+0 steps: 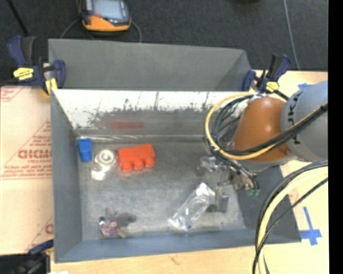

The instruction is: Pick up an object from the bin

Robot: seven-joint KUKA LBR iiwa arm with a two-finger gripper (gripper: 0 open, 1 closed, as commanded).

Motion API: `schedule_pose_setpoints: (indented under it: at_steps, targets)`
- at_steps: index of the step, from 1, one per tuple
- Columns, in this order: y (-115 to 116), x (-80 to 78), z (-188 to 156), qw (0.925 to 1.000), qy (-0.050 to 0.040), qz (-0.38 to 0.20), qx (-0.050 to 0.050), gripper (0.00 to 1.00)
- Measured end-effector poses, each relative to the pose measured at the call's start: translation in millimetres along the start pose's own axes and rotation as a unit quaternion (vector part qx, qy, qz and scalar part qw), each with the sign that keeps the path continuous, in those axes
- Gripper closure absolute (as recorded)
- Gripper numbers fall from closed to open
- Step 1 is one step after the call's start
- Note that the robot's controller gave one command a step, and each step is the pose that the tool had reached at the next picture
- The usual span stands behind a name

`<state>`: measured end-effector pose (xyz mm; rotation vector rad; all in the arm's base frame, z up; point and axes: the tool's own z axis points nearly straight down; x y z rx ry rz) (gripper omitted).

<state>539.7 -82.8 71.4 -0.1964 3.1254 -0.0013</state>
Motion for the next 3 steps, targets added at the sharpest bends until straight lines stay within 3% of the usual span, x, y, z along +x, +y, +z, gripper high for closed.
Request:
schedule_pose_setpoints:
  at_steps: [1,2,3]
  targets:
    - [59,34.4,1,0.9950,0.0045,-0.100,-0.002,0.00]
    - [58,33.3,0,0.9949,0.0031,-0.101,-0.001,1.00]
    - [52,39.8,-139,0.9957,0.0011,-0.092,0.000,1.00]
